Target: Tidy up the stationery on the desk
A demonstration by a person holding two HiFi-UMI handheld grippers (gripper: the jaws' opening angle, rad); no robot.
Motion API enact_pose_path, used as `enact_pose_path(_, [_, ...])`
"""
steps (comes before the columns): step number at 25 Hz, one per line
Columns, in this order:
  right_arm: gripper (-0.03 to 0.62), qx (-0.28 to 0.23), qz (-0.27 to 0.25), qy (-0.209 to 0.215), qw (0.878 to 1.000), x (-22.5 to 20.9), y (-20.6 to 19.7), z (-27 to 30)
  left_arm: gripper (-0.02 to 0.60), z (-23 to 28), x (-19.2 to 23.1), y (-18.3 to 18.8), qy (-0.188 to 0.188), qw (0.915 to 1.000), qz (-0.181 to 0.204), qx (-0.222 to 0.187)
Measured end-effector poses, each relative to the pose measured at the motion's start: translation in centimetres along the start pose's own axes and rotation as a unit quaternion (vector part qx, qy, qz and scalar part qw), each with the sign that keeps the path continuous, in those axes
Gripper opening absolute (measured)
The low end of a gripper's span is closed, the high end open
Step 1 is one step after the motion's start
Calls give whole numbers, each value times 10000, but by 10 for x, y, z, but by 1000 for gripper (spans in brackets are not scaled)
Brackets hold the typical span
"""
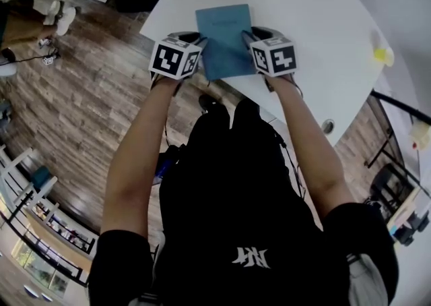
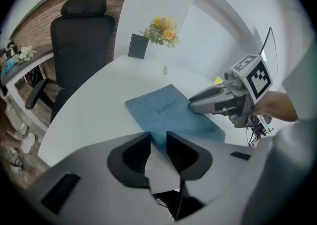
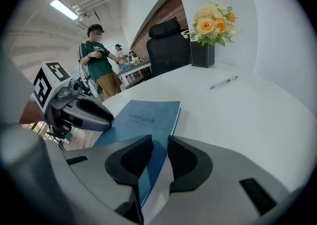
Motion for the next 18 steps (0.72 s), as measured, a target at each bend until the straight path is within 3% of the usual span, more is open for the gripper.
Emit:
enact_pose_path(8, [112,-36,-177,-122,9998,2,-2,-2,101,0,-2,-3,-6,10000,49,-24])
enact_pose_path(13, [117,88,-107,132,9998,-2,-3,-2,117,-3,-5,-1,203,9993,324,21])
enact_pose_path(18, [115,1,-161,-73,9998,-20,2,-15,114,-22,-14,3,79,9987,352,-371])
Point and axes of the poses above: the fingertips, and each gripper's own axes: z forward along the fingers, x to its left, y out of its top, the point moved 6 cm from there along -z, backward along the fingers, and after that the axes turned 12 degrees about -y, right-handed, at the moved point
